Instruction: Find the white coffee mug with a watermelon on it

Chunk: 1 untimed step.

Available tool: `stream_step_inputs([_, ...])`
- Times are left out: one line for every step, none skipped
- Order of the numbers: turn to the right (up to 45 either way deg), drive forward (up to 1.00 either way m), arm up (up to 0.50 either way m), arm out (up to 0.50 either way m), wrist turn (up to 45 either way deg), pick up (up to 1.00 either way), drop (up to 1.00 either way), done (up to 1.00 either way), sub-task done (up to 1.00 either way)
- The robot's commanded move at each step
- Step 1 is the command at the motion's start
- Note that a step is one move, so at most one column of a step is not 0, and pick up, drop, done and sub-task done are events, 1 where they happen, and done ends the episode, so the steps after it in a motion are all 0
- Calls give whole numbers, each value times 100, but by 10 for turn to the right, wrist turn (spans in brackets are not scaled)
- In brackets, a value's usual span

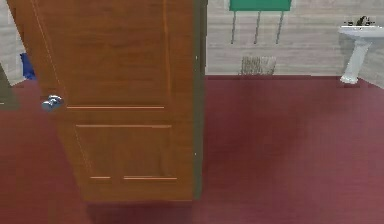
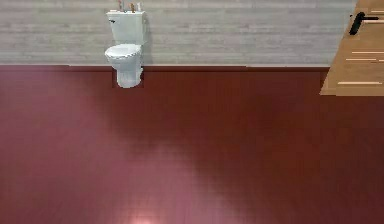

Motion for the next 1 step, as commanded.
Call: stream_step_inputs([-450,0,0,0,0,0,0,0,0])
